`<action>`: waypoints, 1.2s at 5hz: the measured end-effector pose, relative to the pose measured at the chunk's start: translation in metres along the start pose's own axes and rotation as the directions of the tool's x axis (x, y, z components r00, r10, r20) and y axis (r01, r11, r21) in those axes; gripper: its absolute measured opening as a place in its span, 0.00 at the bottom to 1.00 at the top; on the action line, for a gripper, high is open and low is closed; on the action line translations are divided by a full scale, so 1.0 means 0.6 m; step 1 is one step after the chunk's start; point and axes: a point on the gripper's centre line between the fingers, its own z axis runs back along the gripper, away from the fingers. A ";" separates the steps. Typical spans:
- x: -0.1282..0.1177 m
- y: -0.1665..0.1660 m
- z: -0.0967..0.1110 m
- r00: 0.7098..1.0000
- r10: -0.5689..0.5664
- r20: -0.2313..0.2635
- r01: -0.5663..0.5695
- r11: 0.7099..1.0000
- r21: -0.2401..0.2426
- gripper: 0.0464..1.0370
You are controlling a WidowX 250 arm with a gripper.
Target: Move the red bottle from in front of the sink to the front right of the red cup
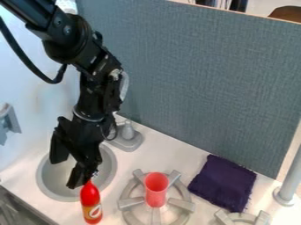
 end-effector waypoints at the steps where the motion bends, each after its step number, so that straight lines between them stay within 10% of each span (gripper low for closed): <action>1: -0.001 -0.004 -0.009 1.000 -0.002 -0.022 0.002 1.000 -0.007 0.96; 6: 0.043 -0.004 -0.040 0.992 0.014 -0.125 -0.029 0.992 -0.121 0.96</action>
